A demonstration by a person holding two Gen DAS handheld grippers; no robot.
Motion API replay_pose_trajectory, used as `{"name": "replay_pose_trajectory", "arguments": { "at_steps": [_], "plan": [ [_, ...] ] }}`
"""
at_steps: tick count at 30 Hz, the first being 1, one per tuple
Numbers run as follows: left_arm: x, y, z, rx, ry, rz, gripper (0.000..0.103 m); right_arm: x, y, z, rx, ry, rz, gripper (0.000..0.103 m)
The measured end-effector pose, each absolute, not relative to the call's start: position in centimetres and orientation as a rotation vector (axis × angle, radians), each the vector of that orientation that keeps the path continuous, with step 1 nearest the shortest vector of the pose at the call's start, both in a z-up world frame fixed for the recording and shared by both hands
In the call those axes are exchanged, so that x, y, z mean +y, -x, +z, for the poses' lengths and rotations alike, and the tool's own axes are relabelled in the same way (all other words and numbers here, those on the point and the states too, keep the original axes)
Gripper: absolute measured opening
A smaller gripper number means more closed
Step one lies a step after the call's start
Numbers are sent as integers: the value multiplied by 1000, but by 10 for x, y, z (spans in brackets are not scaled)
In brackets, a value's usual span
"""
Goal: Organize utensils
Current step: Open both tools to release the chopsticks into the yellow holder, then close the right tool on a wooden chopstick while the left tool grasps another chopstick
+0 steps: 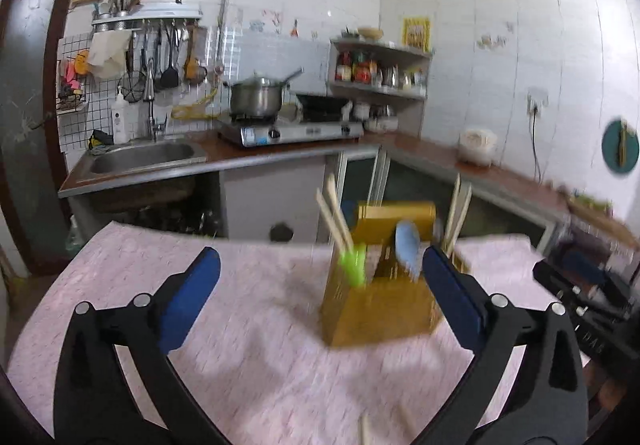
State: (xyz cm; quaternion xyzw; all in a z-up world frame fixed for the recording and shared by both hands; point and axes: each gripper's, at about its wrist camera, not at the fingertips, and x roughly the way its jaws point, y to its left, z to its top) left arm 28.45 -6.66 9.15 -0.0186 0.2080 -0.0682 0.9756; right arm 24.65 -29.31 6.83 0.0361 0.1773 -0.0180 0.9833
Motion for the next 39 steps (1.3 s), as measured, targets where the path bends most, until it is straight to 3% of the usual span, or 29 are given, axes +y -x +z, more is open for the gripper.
{"name": "replay_pose_trajectory", "arguments": {
  "at_steps": [14,18,21,23,28,33,39],
  "plan": [
    [-67,-237,-11,823,-32,-175,98,-291,-202,-19,710,-137,-50,72],
    [-70,-236,-30,886,-22,-195,97,-283,-199,-38,769,-146,-30,68],
    [-77,-235,-44,932,-19,-224,86,-281,-198,-48,799,-145,-28,63],
    [-80,-239,-52,974,-33,-232,74,-281,-197,-54,816,-155,-30,62],
    [-88,-242,-67,1008,-72,-200,68,-274,-197,-58,841,-148,-20,58],
    [-98,-243,-68,984,-150,-192,52,-265,-198,-59,855,-151,0,55],
    [-105,-248,-66,992,-178,-219,24,-256,-200,-61,868,-136,25,51]
  ]
}}
